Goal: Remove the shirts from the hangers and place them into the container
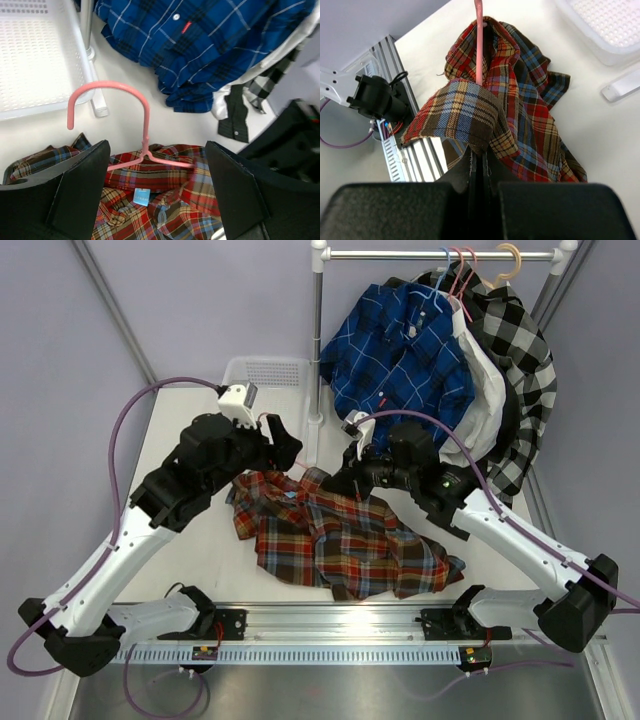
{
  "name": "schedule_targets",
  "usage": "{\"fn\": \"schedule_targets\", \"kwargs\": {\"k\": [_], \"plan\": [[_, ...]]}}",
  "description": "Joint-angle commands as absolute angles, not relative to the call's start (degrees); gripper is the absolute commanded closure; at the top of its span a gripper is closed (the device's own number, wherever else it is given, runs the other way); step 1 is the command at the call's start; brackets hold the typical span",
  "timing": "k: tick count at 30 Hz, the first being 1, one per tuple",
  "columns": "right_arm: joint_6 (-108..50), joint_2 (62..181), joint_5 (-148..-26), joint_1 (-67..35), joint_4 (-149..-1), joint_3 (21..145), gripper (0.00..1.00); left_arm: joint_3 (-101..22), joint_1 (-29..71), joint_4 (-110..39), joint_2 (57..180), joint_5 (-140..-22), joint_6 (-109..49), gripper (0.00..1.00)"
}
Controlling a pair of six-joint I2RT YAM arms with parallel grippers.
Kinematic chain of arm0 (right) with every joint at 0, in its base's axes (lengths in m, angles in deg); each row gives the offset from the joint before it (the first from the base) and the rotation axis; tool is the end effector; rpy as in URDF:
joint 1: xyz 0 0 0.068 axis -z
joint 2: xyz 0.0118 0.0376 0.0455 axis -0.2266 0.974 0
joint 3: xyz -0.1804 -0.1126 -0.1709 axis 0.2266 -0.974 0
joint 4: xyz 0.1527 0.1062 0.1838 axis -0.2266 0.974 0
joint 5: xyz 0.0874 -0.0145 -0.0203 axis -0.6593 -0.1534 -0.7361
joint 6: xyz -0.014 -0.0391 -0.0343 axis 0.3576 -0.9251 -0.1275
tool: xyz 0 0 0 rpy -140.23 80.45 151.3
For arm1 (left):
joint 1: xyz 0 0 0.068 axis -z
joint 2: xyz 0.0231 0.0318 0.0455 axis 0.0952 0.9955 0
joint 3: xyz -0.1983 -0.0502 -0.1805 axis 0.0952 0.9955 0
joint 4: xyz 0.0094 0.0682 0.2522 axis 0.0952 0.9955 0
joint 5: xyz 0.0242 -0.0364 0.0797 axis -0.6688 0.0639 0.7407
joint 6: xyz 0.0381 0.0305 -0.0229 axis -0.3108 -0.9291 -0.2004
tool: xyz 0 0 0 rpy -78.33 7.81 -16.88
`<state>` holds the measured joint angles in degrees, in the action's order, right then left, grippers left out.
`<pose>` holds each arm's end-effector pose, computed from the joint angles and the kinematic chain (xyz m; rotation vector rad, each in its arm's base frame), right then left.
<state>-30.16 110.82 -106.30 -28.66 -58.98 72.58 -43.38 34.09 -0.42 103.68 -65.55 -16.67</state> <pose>0.1975 0.1981 0.3604 -0.9369 1.8178 0.9963 0.1683 -0.1334 0.4327 0.1663 1.9217 -0.6453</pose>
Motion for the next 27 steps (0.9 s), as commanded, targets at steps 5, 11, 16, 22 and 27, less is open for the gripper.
{"fn": "schedule_targets", "kwargs": {"k": [5, 11, 16, 22, 27], "plan": [[-28.7, 110.6, -106.1, -29.9, -67.4, 76.6, 1.0, -44.9, 35.2, -2.7, 106.3, -58.9, -16.9, 0.27], [-28.4, 110.9, -107.0, -30.6, -68.0, 76.7, 1.0, -43.2, 35.1, -5.5, 106.2, -58.6, -17.1, 0.56], [-27.7, 111.1, -106.9, -30.9, -69.0, 75.8, 1.0, -43.7, 35.1, -7.5, 106.2, -58.6, -17.7, 0.79], [-27.5, 111.1, -106.7, -31.3, -68.7, 75.8, 1.0, -42.5, 35.1, -9.2, 105.9, -56.6, -19.3, 1.0], [-27.7, 109.2, -105.9, -31.4, -66.8, 76.2, 0.73, -36.9, 35.1, -13.2, 103.2, -51.3, -23.0, 1.0]]}}
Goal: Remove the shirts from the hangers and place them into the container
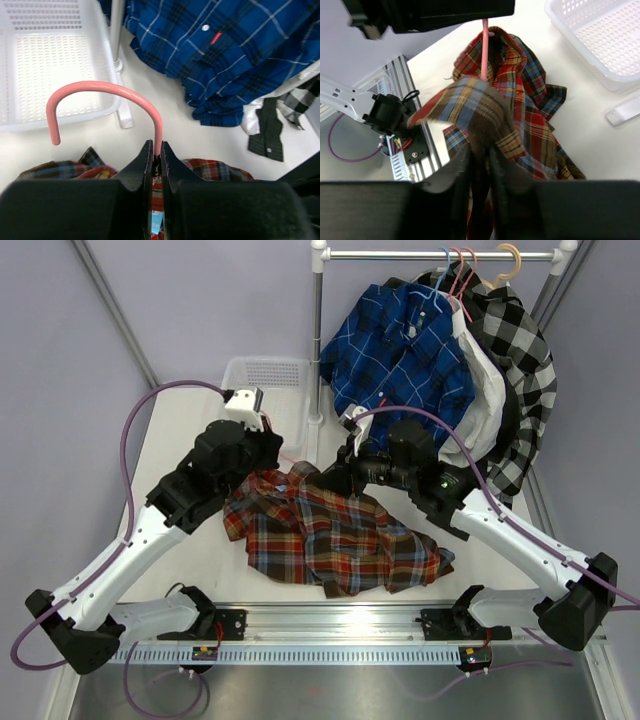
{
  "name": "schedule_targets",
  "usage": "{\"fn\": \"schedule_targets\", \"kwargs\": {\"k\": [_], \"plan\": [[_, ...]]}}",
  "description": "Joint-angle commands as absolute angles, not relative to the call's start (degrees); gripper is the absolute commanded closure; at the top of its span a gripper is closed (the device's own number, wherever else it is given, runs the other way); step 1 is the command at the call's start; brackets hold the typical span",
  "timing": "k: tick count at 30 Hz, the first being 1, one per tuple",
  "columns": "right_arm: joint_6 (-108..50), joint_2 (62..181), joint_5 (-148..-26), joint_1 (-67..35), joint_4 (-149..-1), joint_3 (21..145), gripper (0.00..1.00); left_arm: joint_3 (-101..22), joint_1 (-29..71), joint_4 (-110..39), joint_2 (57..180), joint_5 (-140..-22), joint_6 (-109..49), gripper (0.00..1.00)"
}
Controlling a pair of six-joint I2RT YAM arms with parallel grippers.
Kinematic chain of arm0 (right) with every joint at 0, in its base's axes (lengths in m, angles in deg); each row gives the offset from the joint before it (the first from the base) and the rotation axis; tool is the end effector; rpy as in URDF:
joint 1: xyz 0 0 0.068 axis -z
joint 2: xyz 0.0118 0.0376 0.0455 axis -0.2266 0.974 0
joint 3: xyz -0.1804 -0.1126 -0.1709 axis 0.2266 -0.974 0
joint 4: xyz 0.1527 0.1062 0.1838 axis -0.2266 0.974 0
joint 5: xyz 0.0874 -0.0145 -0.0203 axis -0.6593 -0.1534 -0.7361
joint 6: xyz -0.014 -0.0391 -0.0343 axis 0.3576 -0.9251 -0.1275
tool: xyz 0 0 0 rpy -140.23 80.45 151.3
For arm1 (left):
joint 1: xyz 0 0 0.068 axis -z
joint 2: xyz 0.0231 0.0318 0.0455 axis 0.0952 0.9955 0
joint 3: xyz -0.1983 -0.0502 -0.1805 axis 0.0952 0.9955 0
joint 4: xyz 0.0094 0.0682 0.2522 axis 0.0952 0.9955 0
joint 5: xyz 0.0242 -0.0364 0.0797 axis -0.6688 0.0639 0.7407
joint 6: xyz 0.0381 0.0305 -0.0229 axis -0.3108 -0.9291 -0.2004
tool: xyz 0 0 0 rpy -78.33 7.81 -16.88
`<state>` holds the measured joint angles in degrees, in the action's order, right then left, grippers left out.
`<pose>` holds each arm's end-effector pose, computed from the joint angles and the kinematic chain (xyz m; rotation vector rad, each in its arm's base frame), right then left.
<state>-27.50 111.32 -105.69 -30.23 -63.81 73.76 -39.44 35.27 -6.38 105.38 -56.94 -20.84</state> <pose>0.1960 0.2068 0.3737 -0.9043 1.7400 1.0411 0.1819 -0.1440 0.4151 0.1458 1.8840 -0.4785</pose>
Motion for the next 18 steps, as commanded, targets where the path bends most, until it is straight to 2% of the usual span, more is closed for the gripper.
{"fn": "schedule_targets", "kwargs": {"k": [1, 2, 5, 9, 12, 18], "plan": [[-27.8, 108.8, -105.6, -31.4, -65.6, 77.0, 0.67, -36.1, 35.1, -13.7, 102.7, -49.2, -23.3, 1.0], [-27.7, 108.3, -105.0, -31.3, -64.7, 77.5, 0.57, -35.3, 35.1, -14.0, 102.2, -48.3, -23.6, 1.0], [-25.6, 107.1, -102.3, -31.5, -61.7, 79.7, 0.41, -33.3, 35.1, -14.9, 101.9, -44.4, -24.1, 1.0], [-21.5, 106.4, -96.6, -31.8, -57.8, 83.3, 0.27, -32.0, 35.1, -15.2, 101.9, -41.1, -23.3, 1.0], [-15.7, 106.4, -93.6, -32.4, -56.5, 84.9, 0.23, -31.3, 35.1, -15.5, 101.8, -39.3, -22.1, 1.0], [-2.6, 110.4, -91.5, -35.8, -60.2, 83.3, 0.22, -30.4, 35.1, -16.1, 101.7, -37.7, -21.7, 1.0]]}}
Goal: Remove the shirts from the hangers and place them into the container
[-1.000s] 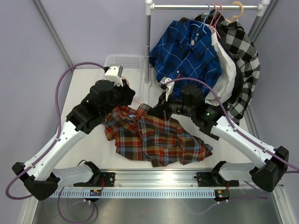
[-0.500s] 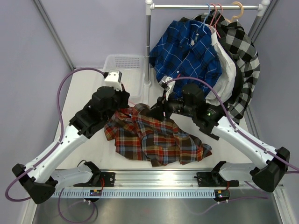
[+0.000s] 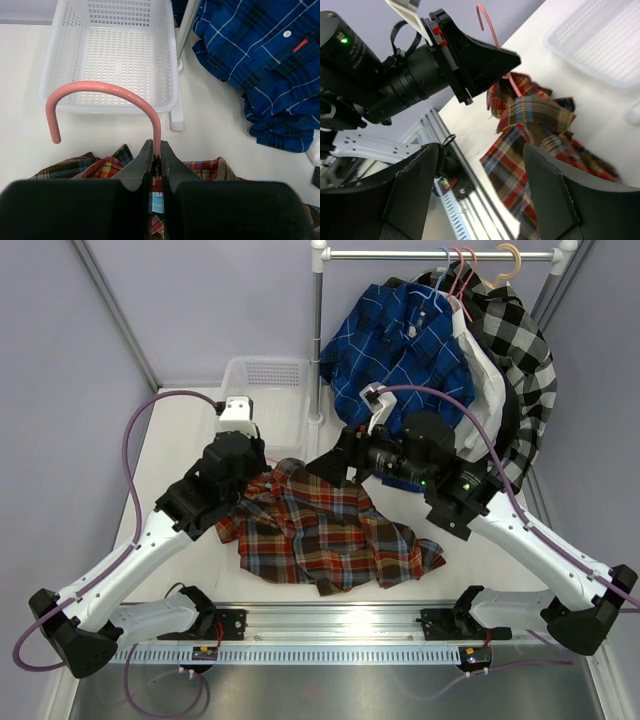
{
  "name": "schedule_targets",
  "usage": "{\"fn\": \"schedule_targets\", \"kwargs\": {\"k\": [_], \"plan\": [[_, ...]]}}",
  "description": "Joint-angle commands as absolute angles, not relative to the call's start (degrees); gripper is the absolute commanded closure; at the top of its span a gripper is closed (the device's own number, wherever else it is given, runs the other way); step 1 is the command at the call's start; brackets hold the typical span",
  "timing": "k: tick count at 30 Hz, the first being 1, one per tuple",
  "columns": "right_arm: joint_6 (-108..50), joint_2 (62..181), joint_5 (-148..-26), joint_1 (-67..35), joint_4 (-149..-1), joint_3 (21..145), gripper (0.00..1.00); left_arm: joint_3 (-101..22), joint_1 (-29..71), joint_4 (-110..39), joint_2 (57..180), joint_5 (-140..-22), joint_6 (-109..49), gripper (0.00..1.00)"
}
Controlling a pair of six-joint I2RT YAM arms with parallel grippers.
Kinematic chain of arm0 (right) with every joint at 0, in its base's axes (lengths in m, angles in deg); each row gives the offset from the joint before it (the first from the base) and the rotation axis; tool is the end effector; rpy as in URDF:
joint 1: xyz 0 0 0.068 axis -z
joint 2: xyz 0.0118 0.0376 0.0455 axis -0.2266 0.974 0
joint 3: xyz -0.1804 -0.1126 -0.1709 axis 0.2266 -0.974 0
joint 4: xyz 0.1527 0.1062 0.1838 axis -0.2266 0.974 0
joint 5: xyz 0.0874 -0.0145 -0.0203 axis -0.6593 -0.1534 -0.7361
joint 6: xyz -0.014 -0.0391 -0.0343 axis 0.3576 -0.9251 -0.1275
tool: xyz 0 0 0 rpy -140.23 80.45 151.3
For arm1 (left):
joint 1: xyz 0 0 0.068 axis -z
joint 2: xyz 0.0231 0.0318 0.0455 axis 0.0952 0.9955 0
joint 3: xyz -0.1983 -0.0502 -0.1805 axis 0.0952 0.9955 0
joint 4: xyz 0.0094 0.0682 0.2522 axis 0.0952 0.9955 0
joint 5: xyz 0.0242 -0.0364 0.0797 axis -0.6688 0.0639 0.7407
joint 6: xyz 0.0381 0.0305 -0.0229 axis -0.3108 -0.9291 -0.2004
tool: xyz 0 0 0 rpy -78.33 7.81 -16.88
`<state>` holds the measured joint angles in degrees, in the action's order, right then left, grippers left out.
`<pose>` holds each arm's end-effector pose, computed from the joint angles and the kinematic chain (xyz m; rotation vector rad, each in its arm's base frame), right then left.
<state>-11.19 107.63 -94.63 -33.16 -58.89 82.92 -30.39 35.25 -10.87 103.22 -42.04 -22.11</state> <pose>0.1722 0.1937 0.4359 -0.5555 1.7677 1.1260 0.1850 -0.1354 0.3787 -0.0018 1.8710 -0.2078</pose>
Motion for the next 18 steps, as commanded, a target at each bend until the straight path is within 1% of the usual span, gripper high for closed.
{"fn": "schedule_targets", "kwargs": {"k": [1, 5, 10, 11, 18], "plan": [[-1.4, 111.5, -90.4, -36.4, -59.9, 83.6, 0.21, -30.3, 35.1, -16.1, 101.7, -37.8, -21.7, 1.0], [3.4, 117.4, -89.2, -38.9, -61.0, 84.4, 0.22, -30.1, 35.1, -16.1, 100.8, -37.4, -21.9, 1.0], [7.7, 120.5, -87.9, -39.6, -65.5, 83.6, 0.24, -29.6, 35.1, -16.3, 99.8, -36.5, -22.2, 1.0], [8.8, 120.9, -87.8, -39.6, -66.4, 83.4, 0.27, -29.6, 35.1, -16.4, 99.7, -36.4, -22.2, 1.0], [12.4, 124.0, -87.5, -39.6, -71.3, 82.7, 0.34, -29.5, 35.1, -16.3, 98.9, -36.3, -22.2, 1.0]]}}
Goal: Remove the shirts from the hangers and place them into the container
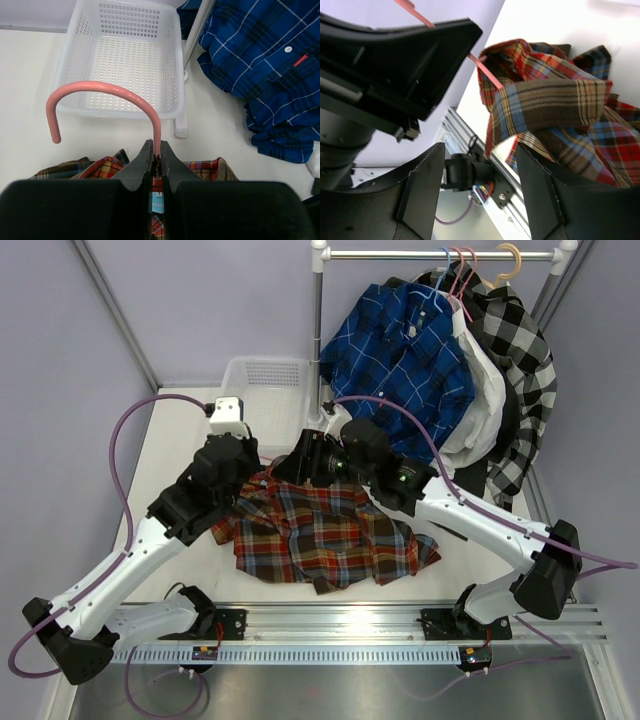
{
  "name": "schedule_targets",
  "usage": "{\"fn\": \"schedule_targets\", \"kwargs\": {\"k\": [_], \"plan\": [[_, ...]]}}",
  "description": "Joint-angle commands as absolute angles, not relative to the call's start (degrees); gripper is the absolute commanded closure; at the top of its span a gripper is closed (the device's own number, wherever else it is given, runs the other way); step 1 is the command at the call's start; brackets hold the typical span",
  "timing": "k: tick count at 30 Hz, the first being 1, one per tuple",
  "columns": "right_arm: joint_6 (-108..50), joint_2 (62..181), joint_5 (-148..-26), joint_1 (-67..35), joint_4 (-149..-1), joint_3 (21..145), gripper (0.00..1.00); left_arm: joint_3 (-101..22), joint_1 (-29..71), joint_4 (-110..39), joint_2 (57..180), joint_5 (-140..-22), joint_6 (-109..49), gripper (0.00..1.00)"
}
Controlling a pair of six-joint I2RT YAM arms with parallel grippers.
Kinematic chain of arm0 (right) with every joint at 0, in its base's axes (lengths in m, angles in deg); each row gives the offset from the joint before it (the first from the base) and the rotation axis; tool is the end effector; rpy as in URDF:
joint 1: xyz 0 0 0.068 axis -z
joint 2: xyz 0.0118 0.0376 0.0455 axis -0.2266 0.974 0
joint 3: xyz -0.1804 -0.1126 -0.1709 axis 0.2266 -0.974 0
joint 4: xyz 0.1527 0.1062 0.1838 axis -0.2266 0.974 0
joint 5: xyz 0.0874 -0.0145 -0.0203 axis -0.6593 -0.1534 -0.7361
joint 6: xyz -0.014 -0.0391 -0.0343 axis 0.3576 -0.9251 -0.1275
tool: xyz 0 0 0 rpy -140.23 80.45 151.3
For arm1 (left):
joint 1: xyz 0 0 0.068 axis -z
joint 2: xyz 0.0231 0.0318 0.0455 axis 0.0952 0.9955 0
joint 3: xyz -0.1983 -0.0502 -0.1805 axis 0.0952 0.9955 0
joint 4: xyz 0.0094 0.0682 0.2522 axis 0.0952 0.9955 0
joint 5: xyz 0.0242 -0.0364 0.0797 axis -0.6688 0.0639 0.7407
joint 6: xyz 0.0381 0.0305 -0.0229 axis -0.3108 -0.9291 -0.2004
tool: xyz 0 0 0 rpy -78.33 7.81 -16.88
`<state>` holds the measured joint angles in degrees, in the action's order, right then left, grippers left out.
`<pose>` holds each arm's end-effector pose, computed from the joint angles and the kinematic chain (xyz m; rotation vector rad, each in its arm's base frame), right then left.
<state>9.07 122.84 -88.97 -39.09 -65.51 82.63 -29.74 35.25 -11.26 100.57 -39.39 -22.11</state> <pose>0.2038 0.2725 0.3716 -0.2628 2.0775 1.2725 0.1764 -0.1262 0.3852 -0.0491 1.8264 -0.1912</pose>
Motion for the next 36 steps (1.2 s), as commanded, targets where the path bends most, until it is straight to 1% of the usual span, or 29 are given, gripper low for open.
{"fn": "schedule_targets", "kwargs": {"k": [1, 6, 8, 9, 10, 12, 13, 16, 17, 21, 27, 36], "plan": [[13.1, 124.5, -87.5, -39.6, -71.7, 82.7, 0.34, -29.5, 35.1, -16.4, 99.0, -36.2, -22.2, 1.0], [14.3, 126.8, -88.0, -39.6, -72.5, 83.9, 0.38, -29.4, 35.1, -16.3, 98.7, -35.9, -22.2, 1.0], [14.6, 127.4, -87.9, -39.6, -72.7, 84.0, 0.42, -29.4, 35.1, -16.4, 98.6, -35.8, -22.3, 1.0], [14.6, 127.4, -87.5, -39.5, -72.9, 83.9, 0.46, -29.4, 35.1, -16.4, 98.6, -35.8, -22.4, 1.0], [14.6, 127.4, -87.1, -39.6, -72.8, 83.8, 0.55, -29.4, 35.1, -16.3, 98.6, -35.8, -22.5, 1.0], [14.5, 127.0, -85.8, -39.6, -72.1, 83.4, 0.67, -29.4, 35.1, -16.3, 98.5, -35.6, -22.7, 1.0], [14.0, 126.2, -85.3, -39.6, -71.7, 83.2, 0.79, -29.4, 35.1, -16.3, 98.5, -35.6, -22.8, 1.0], [12.6, 123.2, -82.5, -39.6, -69.3, 81.9, 0.93, -29.4, 35.1, -16.3, 98.2, -34.8, -23.6, 1.0], [12.1, 122.1, -81.6, -39.5, -68.5, 81.5, 1.0, -29.4, 35.1, -16.5, 98.0, -34.4, -23.9, 1.0], [10.1, 116.3, -75.6, -39.5, -63.9, 78.0, 1.0, -29.4, 35.1, -16.5, 97.0, -32.3, -25.1, 1.0], [7.6, 107.2, -69.8, -38.3, -58.3, 73.0, 1.0, -29.4, 34.7, -16.3, 96.1, -31.0, -25.9, 1.0], [5.3, 95.4, -67.6, -34.5, -50.8, 65.2, 1.0, -29.1, 34.7, -14.6, 91.8, -29.8, -24.8, 1.0]]}}
